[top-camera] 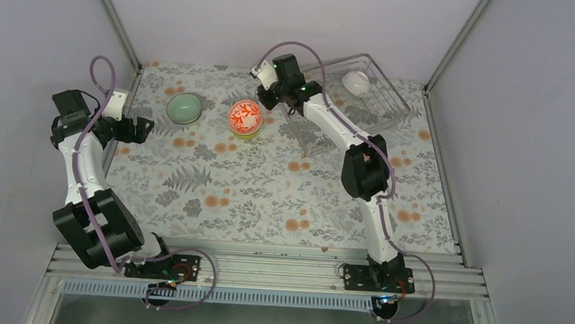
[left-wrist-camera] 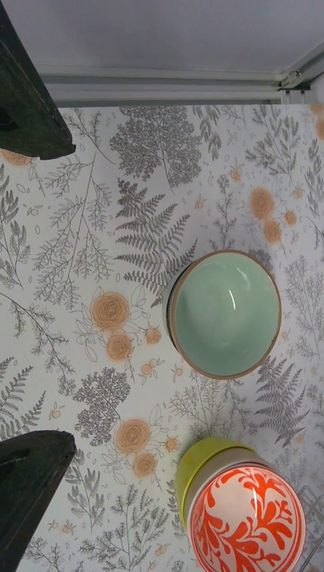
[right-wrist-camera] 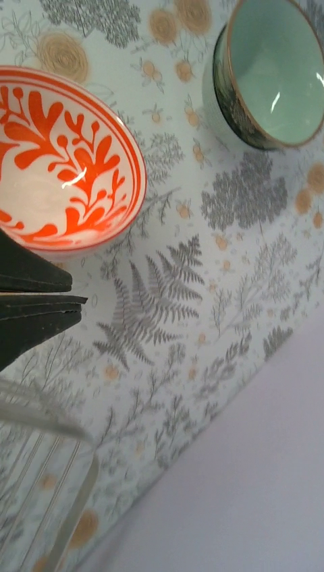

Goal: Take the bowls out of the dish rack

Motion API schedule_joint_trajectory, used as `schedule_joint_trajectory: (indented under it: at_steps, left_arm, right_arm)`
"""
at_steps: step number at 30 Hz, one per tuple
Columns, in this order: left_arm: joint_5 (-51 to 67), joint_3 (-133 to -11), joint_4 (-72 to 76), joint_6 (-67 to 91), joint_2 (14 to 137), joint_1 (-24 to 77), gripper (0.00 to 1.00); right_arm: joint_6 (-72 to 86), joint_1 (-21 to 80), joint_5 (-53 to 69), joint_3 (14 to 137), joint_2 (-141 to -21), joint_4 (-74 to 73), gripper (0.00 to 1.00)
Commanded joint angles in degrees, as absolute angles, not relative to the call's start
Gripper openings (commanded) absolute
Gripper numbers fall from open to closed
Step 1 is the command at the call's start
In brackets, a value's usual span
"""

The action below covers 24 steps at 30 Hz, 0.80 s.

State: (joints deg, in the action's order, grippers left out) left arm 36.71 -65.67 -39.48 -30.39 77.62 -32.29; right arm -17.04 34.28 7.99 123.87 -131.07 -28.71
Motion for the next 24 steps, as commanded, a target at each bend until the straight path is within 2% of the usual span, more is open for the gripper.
schedule_joint_trajectory:
  at_steps: [1, 8, 17, 24]
  left_arm:
    - [37.96, -64.62, -38.17, -30.52, 76.27, -33.27, 1.00]
    - [38.06, -63.40, -37.44, -30.85, 76.80, -33.64, 1.00]
    - [38.32, -62.61, -36.67, -30.67, 77.33, -33.85, 1.00]
    - [38.22, -62.23, -36.06, -30.58, 77.77, -34.11, 1.00]
  right_arm:
    - [-16.57, 33.04, 17.97, 123.18, -133.55, -24.88, 0.03]
    - [-15.73, 31.88, 21.25, 119.55, -134.24, -22.55, 0.03]
    - [-14.64, 31.18, 22.28, 123.36, -137.62, -24.30, 0.03]
    - [-13.56, 31.11, 23.74, 120.88, -134.56, -22.17, 0.03]
